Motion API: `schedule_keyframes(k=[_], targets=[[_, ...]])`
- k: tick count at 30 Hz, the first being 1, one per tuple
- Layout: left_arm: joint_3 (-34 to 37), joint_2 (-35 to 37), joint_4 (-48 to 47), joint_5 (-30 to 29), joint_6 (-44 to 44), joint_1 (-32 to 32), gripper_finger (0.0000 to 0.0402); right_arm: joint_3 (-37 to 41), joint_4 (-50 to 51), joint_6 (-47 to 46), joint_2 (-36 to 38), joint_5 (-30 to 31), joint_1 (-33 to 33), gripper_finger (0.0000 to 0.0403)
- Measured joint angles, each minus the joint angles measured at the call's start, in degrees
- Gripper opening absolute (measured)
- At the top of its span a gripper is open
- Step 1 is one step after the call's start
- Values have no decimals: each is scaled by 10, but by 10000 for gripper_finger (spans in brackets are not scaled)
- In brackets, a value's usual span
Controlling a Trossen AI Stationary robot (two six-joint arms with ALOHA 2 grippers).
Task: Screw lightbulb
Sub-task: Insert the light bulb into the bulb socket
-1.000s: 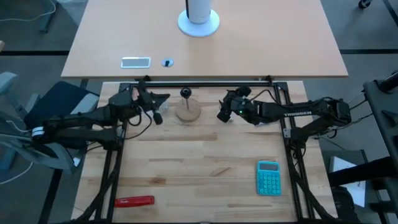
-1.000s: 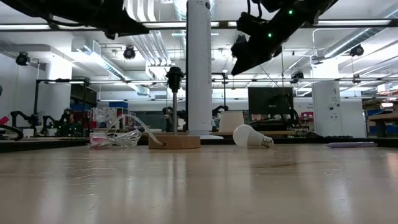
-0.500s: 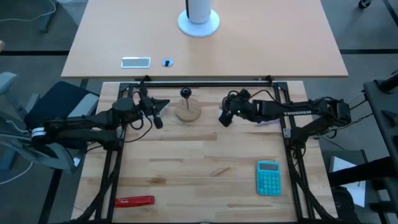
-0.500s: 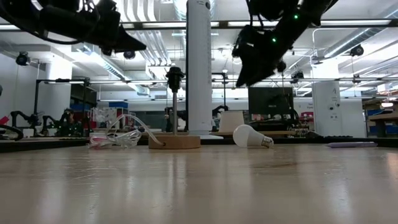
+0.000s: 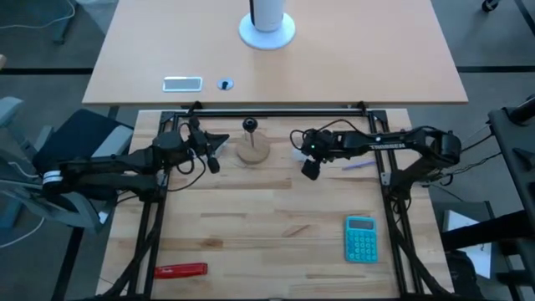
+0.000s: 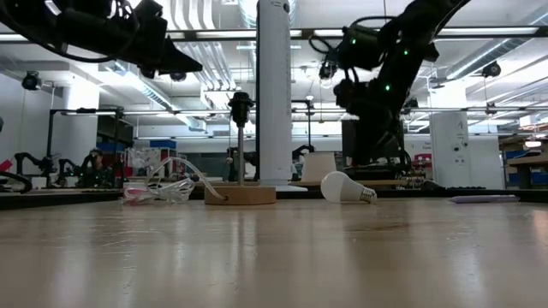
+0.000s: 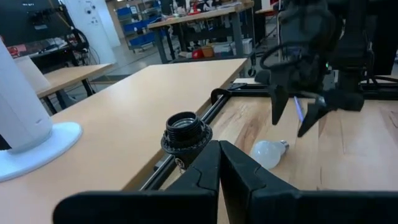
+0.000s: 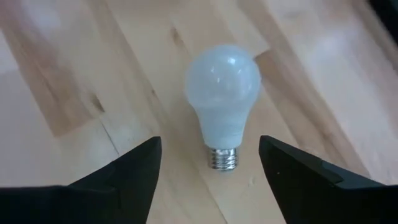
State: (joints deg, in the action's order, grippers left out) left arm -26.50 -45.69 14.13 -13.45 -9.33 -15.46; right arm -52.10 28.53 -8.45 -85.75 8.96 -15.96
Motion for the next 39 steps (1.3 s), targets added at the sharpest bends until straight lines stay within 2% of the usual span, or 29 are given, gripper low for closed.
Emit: schedule_keyframes(k=[9, 16, 22, 27, 31, 39], targets=[[0, -15, -1, 1, 7, 0, 0, 1, -15, 24, -94, 1, -20, 299], [0, -19, -1, 1, 9, 0, 0, 1, -60, 27, -116, 3, -22, 294], [0, -25, 0, 1, 11, 0, 0, 1, -67, 32, -126, 10, -31, 251], [0, -26, 5, 1, 22, 0, 0, 2, -73, 41, -129, 10, -31, 176], [0, -24, 36, 23, 38, 0, 0, 9, -92, 40, -129, 14, -32, 110], [0, -20, 92, 102, 63, 0, 0, 56, -219, 19, -128, 17, -32, 110]])
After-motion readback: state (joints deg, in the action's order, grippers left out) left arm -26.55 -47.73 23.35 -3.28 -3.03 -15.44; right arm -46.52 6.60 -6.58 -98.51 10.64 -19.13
